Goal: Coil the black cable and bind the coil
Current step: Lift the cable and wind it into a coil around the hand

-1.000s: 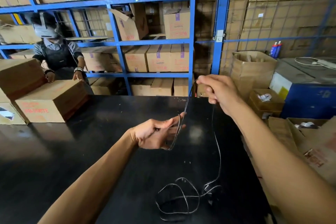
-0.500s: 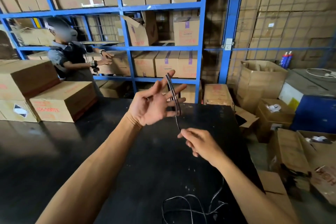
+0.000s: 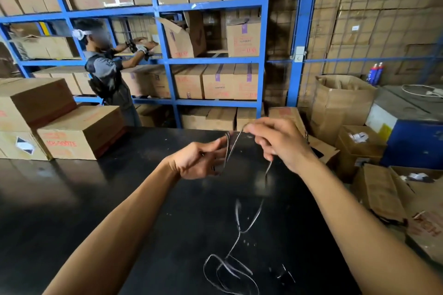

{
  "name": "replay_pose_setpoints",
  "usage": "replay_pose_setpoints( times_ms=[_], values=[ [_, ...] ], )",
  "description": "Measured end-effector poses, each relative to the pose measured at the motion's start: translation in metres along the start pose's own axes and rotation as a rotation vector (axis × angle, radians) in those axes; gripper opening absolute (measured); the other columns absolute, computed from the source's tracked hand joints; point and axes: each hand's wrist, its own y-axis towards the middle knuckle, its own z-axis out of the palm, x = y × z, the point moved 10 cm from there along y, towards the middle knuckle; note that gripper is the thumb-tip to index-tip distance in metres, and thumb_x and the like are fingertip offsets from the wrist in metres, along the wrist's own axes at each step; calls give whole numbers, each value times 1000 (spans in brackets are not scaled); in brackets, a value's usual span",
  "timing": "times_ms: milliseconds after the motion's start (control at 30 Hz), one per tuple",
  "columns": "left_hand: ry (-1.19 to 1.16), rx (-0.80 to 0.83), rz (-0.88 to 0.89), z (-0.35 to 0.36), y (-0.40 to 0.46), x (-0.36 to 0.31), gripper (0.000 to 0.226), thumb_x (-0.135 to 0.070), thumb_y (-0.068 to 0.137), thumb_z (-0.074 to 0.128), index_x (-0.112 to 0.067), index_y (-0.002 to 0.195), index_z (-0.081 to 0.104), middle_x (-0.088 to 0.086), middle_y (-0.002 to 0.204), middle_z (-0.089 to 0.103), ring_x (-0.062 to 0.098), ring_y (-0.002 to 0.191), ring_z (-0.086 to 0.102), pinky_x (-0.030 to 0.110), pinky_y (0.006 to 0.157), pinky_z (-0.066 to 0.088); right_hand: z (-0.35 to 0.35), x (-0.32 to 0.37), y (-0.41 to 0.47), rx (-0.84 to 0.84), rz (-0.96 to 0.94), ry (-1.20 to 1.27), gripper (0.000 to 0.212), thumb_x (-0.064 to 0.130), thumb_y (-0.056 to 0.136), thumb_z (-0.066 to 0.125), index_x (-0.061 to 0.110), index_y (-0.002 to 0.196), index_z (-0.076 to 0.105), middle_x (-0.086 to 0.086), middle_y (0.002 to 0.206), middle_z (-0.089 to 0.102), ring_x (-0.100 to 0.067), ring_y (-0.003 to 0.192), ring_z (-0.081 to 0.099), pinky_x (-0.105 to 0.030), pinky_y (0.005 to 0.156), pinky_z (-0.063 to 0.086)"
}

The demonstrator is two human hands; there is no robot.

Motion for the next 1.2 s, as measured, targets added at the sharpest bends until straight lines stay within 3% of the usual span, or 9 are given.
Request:
replay_pose_setpoints(
  times_ms=[100,200,333,467,567,700,900,1033,1200],
  values=[
    [5,98,-72,23,-1,11,49,-43,96,50,-51,144,47,-8,158,39,16,141,30,45,108,30,-3,17,24,-26,-9,-20,22,28,89,72,6,88,76,6,56,52,-5,42,42,-22,39,39],
    [-14,226,-47,44,-12,1,51,-43,99,45,-48,150,38,-2,162,36,25,149,25,50,114,27,-10,18,41,-88,21,-30,14,27,90,74,18,82,80,9,54,52,-5,42,41,-21,39,39],
    [-44,405,153,67,-39,-34,64,-40,100,48,-40,158,21,12,166,22,42,152,14,64,118,11,-10,0,48,-160,58,-13,17,48,78,81,31,82,79,15,56,59,-5,46,48,-21,39,39],
    [-197,496,397,74,-60,-89,60,-34,104,40,-37,159,14,21,167,-3,51,150,-6,71,114,-5,28,-56,37,-112,192,170,16,48,84,69,37,89,79,-1,68,58,-9,45,44,-23,40,36],
    [-180,365,515,52,-63,-126,58,-37,103,35,-37,158,15,17,169,-3,49,151,-8,71,115,-8,68,-86,17,2,199,223,24,48,94,63,31,100,80,5,63,50,-6,42,37,-24,42,35],
    [-138,32,567,-7,-61,-145,54,-44,100,35,-42,153,28,15,168,12,47,152,2,64,114,15,92,-102,-11,105,181,136,31,46,101,58,23,105,79,8,60,49,-7,44,37,-23,41,39],
    [-156,-199,434,-69,-61,-104,55,-46,96,36,-42,151,38,10,159,34,43,143,25,61,104,34,38,-73,-22,-47,56,195,33,44,86,73,11,83,77,3,52,50,-9,37,38,-23,39,37],
    [-143,-101,238,-56,-44,-54,57,-41,92,50,-39,149,44,15,162,31,37,141,29,62,108,28,6,-29,-4,-68,-44,163,29,40,86,74,13,92,81,4,54,51,-10,41,38,-25,40,39],
    [11,156,-50,6,-15,2,51,-40,103,41,-40,154,36,9,166,25,34,136,23,52,111,20,3,8,26,-101,-118,-283,19,48,85,67,33,90,78,11,54,59,-5,43,50,-27,45,43]
  ],
)
